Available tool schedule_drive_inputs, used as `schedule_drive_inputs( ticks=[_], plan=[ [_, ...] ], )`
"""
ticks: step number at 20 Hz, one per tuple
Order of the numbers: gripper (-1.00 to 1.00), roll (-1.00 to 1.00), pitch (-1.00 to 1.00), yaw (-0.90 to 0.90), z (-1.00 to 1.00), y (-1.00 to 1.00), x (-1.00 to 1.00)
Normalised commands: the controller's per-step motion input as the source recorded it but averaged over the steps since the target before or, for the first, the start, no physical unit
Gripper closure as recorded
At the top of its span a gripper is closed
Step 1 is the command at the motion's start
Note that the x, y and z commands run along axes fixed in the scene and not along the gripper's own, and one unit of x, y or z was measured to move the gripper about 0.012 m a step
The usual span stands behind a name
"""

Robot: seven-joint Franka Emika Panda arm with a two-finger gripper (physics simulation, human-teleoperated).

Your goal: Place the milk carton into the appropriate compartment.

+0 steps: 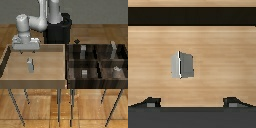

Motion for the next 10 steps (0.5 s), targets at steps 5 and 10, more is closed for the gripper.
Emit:
schedule_drive_inputs(
  ticks=[5,10],
  plan=[
    [-1.0,0.0,0.0,0.0,0.0,0.2,0.2],
    [-1.0,0.0,0.0,0.0,0.0,0.0,0.4]
  ],
)
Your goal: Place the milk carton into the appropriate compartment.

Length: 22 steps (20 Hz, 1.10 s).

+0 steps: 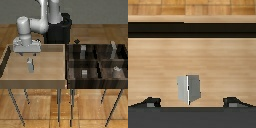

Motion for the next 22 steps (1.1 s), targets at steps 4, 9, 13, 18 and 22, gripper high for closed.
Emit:
schedule_drive_inputs(
  ticks=[4,9,13,18,22],
  plan=[
    [-1.0,0.0,0.0,0.0,-0.5,0.0,0.0],
    [-1.0,0.0,0.0,0.0,-1.0,0.0,0.0],
    [1.0,0.0,0.0,0.0,0.0,0.0,0.0],
    [1.0,0.0,0.0,0.0,0.2,0.0,0.0],
    [1.0,0.0,0.0,0.0,0.75,0.0,0.0]
  ],
)
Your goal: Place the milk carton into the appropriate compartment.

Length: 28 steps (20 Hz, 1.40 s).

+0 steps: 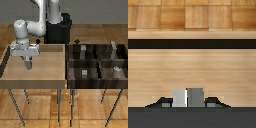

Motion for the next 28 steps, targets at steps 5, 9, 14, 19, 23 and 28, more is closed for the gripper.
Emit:
schedule_drive_inputs(
  ticks=[5,9,14,19,23,28],
  plan=[
    [1.0,0.0,0.0,0.0,1.0,0.0,0.0],
    [1.0,0.0,0.0,0.0,1.0,0.0,0.0],
    [1.0,0.0,0.0,0.0,1.0,0.0,0.0],
    [1.0,0.0,0.0,0.0,0.0,0.8,0.0],
    [1.0,0.0,0.0,0.0,0.0,1.0,0.0],
    [1.0,0.0,0.0,0.0,0.0,1.0,0.0]
  ],
)
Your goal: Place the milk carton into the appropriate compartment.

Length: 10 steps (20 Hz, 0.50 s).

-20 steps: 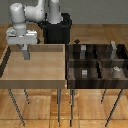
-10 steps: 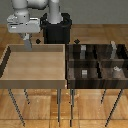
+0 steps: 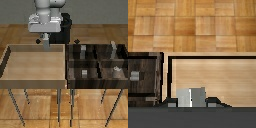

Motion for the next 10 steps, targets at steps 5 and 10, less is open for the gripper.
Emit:
schedule_drive_inputs(
  ticks=[5,10],
  plan=[
    [1.0,0.0,0.0,0.0,0.0,1.0,0.0],
    [1.0,0.0,0.0,0.0,0.0,1.0,0.0]
  ],
)
